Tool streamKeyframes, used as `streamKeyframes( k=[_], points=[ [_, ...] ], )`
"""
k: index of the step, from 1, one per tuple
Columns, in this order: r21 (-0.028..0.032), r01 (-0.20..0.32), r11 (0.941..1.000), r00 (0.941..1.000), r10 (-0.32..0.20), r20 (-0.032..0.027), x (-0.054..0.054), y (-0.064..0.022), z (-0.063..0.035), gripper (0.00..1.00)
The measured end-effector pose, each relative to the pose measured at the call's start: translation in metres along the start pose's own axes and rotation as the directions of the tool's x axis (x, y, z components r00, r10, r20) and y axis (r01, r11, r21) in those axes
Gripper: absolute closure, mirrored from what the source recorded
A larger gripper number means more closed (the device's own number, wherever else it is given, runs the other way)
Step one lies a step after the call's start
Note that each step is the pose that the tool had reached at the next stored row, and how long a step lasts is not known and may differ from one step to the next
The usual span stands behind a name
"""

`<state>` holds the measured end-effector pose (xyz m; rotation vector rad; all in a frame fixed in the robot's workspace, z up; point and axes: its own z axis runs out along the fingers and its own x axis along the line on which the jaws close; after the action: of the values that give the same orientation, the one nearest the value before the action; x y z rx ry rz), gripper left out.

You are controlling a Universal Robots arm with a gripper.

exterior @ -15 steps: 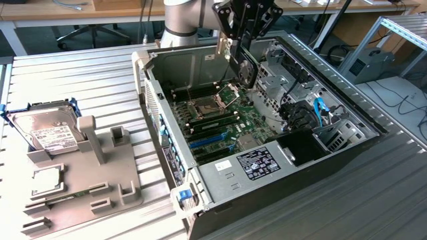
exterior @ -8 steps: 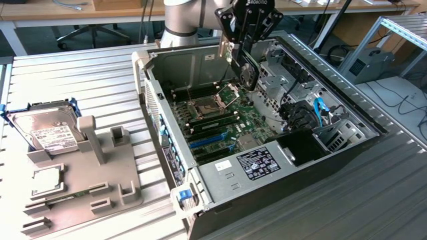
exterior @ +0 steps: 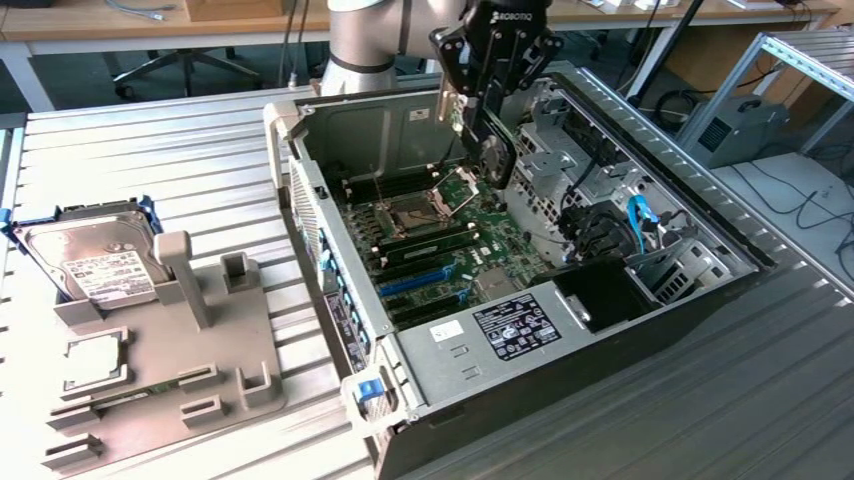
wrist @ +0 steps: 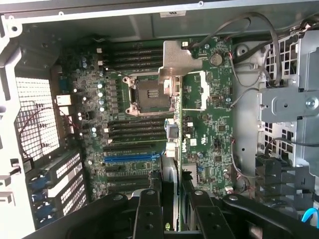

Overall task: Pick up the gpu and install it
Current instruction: 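Pick up the gpu and move the gpu toward the slot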

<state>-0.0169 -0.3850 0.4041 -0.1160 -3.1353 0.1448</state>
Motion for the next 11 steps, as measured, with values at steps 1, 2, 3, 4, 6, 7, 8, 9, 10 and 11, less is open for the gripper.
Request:
streamKeyframes(
  k=[1,2,3,4,6,7,8,9,10,11],
  points=[
    [0.0001,0.000,1.0000,1.0000,0.000,0.0000,-0.0001,0.0001,0.0009,0.74],
    [0.0001,0.000,1.0000,1.0000,0.000,0.0000,-0.0001,0.0001,0.0015,0.74],
    [0.0000,0.000,1.0000,1.0000,0.000,0.0000,-0.0002,0.0002,0.0022,0.74],
    [0.0000,0.000,1.0000,1.0000,0.000,0.0000,-0.0002,0.0003,0.0027,0.74],
    [0.0001,0.000,1.0000,1.0000,0.000,0.0000,-0.0004,0.0004,0.0040,0.74],
    [0.0001,0.000,1.0000,1.0000,0.000,0.0000,-0.0004,0.0004,0.0046,0.74],
    [0.0000,0.000,1.0000,1.0000,0.000,0.0000,-0.0005,0.0005,0.0052,0.74],
    [0.0001,0.000,1.0000,1.0000,0.000,0.0000,-0.0005,0.0006,0.0058,0.74],
    [0.0000,0.000,1.0000,1.0000,0.000,0.0000,-0.0006,0.0006,0.0064,0.74],
    [0.0000,0.000,1.0000,1.0000,0.000,0.0000,-0.0007,0.0007,0.0074,0.74]
  ],
)
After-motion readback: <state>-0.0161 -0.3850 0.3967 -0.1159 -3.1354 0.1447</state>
